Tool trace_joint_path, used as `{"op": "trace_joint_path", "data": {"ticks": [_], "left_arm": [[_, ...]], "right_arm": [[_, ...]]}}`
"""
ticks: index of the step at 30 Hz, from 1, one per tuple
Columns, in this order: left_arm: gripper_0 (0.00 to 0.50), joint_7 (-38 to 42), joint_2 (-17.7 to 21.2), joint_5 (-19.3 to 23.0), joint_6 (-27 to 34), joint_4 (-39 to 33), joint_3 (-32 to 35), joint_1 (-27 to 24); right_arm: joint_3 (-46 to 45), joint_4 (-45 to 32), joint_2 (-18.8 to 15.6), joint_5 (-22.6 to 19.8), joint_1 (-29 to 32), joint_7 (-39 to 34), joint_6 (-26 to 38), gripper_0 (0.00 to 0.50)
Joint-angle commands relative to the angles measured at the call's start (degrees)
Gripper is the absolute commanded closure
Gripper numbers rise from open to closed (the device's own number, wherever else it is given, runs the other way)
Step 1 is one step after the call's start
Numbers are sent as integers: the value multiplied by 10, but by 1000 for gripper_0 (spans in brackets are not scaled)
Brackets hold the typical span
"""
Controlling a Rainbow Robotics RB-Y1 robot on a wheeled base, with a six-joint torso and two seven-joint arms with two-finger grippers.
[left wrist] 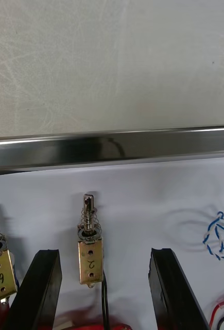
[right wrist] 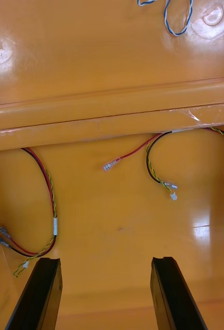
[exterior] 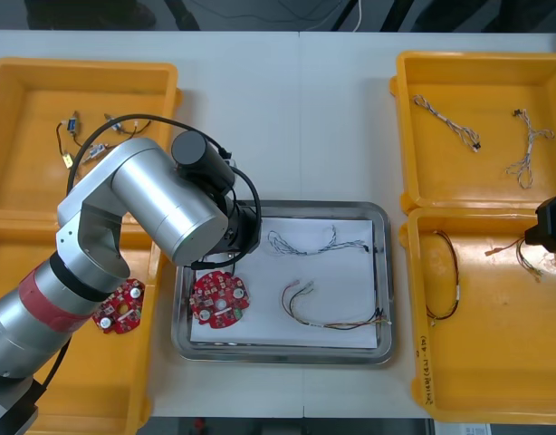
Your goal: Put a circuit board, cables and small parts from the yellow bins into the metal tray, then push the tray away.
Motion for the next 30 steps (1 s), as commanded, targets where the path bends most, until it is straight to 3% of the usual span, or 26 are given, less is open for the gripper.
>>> {"op": "trace_joint_path", "data": {"ticks": [1, 17, 23, 30], "left_arm": [[0, 58, 4, 21, 39, -34, 14, -20], [0, 46, 16, 128, 208, -45, 171, -124], [0, 32, 51, 176, 208, -43, 215, -154], [0, -27, 94, 206, 208, -20, 261, -160]], "right_arm": [[-17, -2, 3, -4, 7, -21, -4, 0], [-17, -8, -3, -10, 7, -21, -5, 0], [-18, -10, -14, -12, 7, -16, -4, 0], [-17, -13, -38, -79, -16, -15, 2, 0]]}}
